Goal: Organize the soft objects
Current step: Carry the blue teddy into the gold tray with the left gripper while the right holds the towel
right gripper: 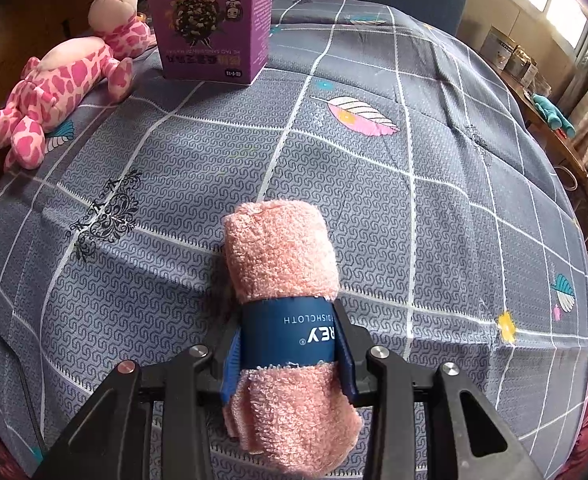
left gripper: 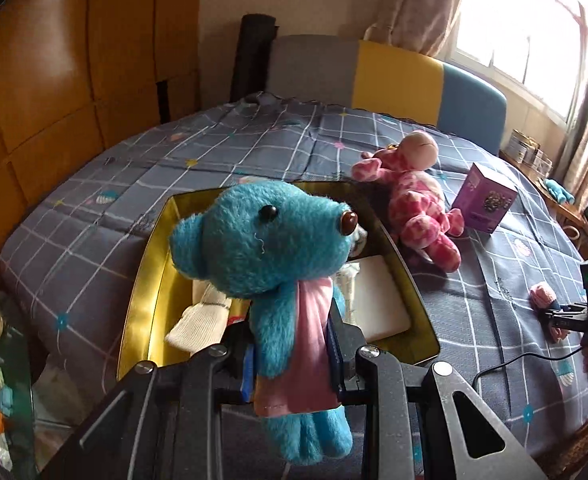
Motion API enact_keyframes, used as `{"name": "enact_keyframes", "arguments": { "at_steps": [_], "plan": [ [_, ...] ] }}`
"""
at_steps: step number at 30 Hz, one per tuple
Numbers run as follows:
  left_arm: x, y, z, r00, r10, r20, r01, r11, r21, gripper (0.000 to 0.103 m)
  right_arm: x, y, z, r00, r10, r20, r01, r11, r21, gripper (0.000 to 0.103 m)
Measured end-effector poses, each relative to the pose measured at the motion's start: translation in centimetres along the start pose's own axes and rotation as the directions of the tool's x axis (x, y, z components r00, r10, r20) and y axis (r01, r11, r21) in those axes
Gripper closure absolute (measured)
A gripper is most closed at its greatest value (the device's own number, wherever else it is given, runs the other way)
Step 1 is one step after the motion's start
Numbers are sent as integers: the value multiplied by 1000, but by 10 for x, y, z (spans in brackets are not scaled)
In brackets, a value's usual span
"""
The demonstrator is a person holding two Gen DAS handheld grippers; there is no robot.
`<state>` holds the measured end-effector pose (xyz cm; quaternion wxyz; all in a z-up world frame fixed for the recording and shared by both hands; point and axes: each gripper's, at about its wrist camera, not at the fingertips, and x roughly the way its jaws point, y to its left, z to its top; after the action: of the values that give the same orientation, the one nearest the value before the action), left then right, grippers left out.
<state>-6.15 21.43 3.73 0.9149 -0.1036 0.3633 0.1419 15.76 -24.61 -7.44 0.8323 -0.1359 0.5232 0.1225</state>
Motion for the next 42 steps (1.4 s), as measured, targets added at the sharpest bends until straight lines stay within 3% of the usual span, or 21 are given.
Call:
{"name": "enact_keyframes", "arguments": {
  "at_steps": [7, 12, 19, 24, 32, 39, 42],
  "plan": [
    [1, 56, -9, 999, -31, -39, 23, 984, -178, 75, -1, 4, 0, 1000, -10, 2, 10, 1000, -12, 65],
    [3, 72, -11, 998, -50, -39, 39, 970, -238, 75, -2, 6, 0, 1000, -12, 3, 13, 1000, -22, 66],
    [15, 47, 12, 1000, -24, -21, 20, 990, -141, 75, -5, 10, -2, 999, -32, 7, 32, 998, -45, 66],
    [19, 37, 33, 999, -46, 4, 46, 992, -121, 75, -6, 12, -3, 999, -44, 10, 45, 997, -60, 66],
    [67, 26, 25, 991, -48, -121, 33, 992, -119, 75, -7, 13, -3, 999, -50, 11, 50, 996, -69, 66],
    [57, 21, 39, 998, -26, -48, 21, 995, -101, 75, -6, 12, -3, 999, -49, 11, 49, 996, -70, 66],
    [82, 23, 36, 991, -21, -130, 8, 995, -95, 75, -6, 12, -2, 999, -50, 11, 51, 996, -73, 66]
  ]
}}
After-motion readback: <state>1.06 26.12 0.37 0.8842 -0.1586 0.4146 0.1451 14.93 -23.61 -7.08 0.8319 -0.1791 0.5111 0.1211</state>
